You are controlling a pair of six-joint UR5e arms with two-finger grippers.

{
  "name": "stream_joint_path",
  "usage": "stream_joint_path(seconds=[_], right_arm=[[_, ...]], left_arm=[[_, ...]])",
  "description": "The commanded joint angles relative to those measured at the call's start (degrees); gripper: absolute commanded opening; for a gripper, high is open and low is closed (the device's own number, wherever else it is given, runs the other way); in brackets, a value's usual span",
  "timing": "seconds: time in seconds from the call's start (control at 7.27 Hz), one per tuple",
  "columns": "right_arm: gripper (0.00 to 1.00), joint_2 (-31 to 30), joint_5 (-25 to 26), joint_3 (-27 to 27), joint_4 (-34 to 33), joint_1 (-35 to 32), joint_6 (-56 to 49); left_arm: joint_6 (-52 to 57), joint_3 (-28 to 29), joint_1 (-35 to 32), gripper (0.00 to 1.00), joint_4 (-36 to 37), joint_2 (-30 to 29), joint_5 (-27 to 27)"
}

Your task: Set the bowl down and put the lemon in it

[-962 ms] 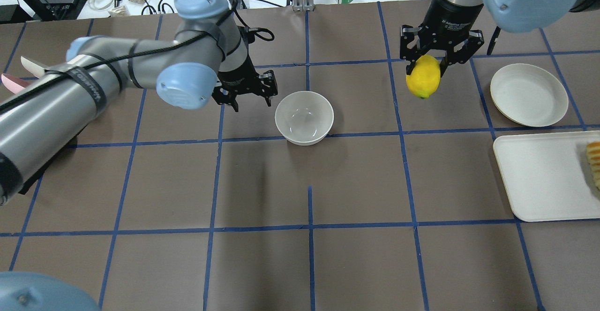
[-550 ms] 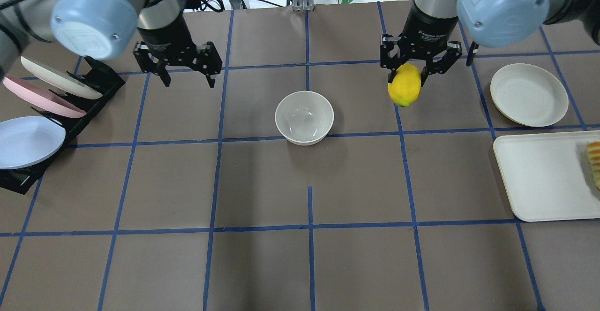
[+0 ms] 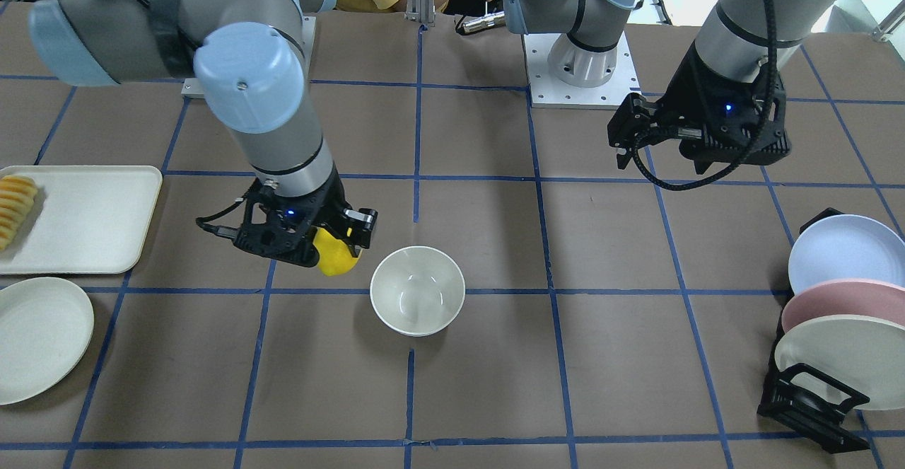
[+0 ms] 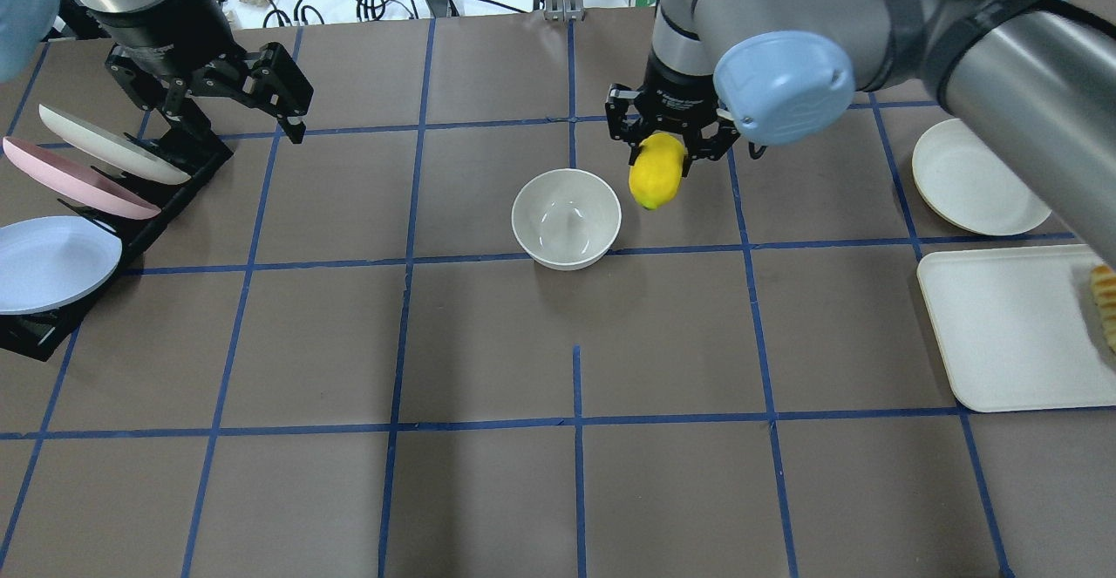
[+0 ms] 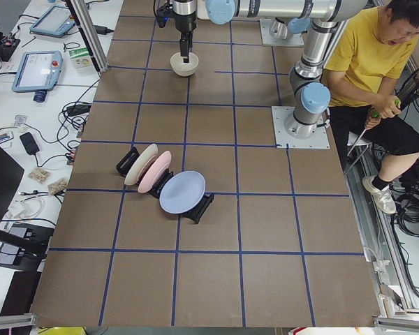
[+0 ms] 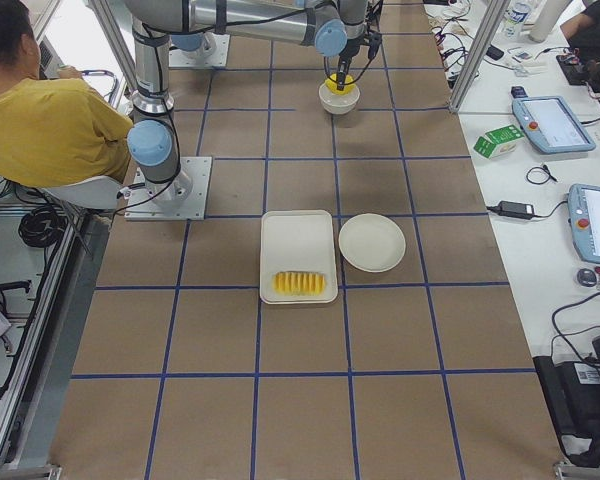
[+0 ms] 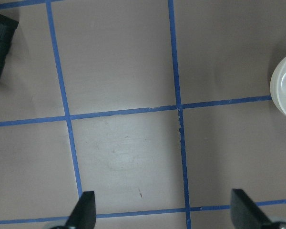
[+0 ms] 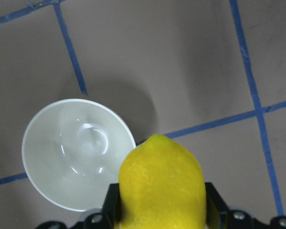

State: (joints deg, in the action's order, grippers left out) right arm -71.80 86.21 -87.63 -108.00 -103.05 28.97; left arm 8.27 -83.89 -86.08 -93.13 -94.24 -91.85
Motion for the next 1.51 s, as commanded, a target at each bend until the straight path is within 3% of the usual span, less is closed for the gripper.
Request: stream_joint_path(seconds=[0.0,0.28,0.41,0.96,1.1,1.38], right_arm=[[0.00,5.68,0.19,1.23,-8.07,-4.51,4.16],[0.00,10.34,0.19,1.23,-10.73,-6.19,4.43],[0.00,11.32,0.28,0.97,-10.83,-6.20,4.51],[0.02,12.73,-0.25,-0.34,-10.82,-7.86,0.67],[0.07,13.00,-0.16,-1.13,-10.92,-8.21,-1.88],[0.40,13.87,-0.34,-1.49,-11.88,-8.22,-2.78]], left_arm=[[-2.73,-0.31,-2.67,1.00,0.23,0.71,0.36],[-2.03,0.04,-3.21,1.00,-0.20,2.30,0.71],[-2.55,-0.57,-3.30,1.00,-0.47,2.22,3.49],[-2.21,-0.92,-2.43,1.00,0.23,3.36,3.17],[-2.12,-0.58,-2.34,1.00,0.23,3.36,2.82],[-2.12,-1.36,-2.42,1.00,-1.60,4.59,-1.21]])
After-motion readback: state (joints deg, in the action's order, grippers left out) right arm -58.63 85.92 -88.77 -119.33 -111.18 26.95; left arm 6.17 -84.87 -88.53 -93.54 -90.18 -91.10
